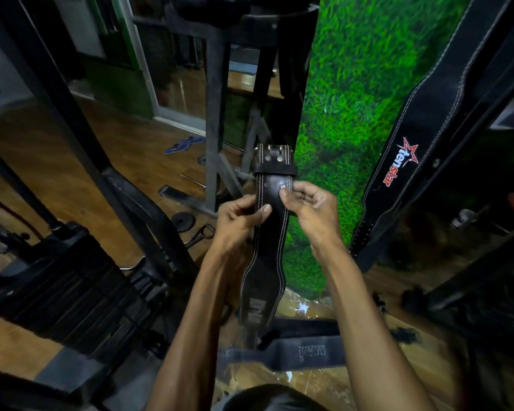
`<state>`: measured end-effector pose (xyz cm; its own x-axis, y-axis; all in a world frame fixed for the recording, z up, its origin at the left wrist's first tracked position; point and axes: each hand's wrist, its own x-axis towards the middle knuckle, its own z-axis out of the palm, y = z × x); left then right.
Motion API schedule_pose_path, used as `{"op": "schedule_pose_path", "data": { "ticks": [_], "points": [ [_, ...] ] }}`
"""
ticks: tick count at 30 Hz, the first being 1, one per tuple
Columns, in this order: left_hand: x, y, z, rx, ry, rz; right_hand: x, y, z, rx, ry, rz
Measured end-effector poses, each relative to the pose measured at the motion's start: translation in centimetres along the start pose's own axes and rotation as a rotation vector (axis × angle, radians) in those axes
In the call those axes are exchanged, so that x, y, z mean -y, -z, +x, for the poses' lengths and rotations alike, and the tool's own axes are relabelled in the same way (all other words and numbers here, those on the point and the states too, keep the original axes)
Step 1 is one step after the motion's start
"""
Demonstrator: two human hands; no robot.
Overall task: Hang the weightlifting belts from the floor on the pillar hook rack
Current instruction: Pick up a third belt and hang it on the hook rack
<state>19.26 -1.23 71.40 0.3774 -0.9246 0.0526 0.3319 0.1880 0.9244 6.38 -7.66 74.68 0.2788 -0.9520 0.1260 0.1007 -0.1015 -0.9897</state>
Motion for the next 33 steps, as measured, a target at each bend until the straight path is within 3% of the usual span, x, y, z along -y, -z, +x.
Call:
{"op": "schedule_pose_path", "data": {
  "ticks": [4,9,15,21,24,29,33],
  "points": [
    [-1.5,-0.2,0.7,-0.034,0.001,-0.056,0.1,-0.8,-0.3,-0.020,0.054,-0.021],
    [-3.2,-0.3,1.4,-0.043,-0.148,0.126,-0.1,-0.6,0.0,0.050,-0.013,-0.026],
    [-1.5,0.3,1.5,-0.075,-0.194,0.213,2.6,1.4,1.4,-0.073,-0.029,0.105],
    [-1.0,0.4,1.7,0.031,-0.244,0.288,4.2,0.8,2.0,0.157,-0.160,-0.487],
    [-0.9,0.8,1.8,0.046,-0.301,0.358,4.7,0.5,1.1,0.166,-0.112,-0.374],
    [-1.1,0.9,1.5,-0.009,-0.339,0.368,4.9,0.8,0.5,0.161,0.032,0.097],
    [-1.2,1.3,1.6,-0.004,-0.325,0.403,4.1,0.8,0.4,0.141,0.005,-0.004]
  ]
}}
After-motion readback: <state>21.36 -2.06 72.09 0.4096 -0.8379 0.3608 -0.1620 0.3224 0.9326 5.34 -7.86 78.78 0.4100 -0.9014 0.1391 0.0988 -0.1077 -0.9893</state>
